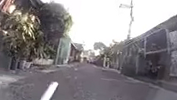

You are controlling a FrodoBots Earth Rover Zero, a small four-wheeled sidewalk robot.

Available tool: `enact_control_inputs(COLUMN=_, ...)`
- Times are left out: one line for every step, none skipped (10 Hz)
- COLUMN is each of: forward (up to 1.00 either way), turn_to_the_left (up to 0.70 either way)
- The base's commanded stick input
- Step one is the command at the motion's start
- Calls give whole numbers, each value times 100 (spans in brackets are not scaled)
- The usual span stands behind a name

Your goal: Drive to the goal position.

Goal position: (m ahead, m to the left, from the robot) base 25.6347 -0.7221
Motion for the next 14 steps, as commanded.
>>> enact_control_inputs(forward=85, turn_to_the_left=0)
enact_control_inputs(forward=85, turn_to_the_left=0)
enact_control_inputs(forward=85, turn_to_the_left=0)
enact_control_inputs(forward=85, turn_to_the_left=0)
enact_control_inputs(forward=85, turn_to_the_left=0)
enact_control_inputs(forward=85, turn_to_the_left=0)
enact_control_inputs(forward=85, turn_to_the_left=0)
enact_control_inputs(forward=85, turn_to_the_left=0)
enact_control_inputs(forward=85, turn_to_the_left=-6)
enact_control_inputs(forward=85, turn_to_the_left=-34)
enact_control_inputs(forward=85, turn_to_the_left=-34)
enact_control_inputs(forward=85, turn_to_the_left=-34)
enact_control_inputs(forward=85, turn_to_the_left=-34)
enact_control_inputs(forward=85, turn_to_the_left=-34)
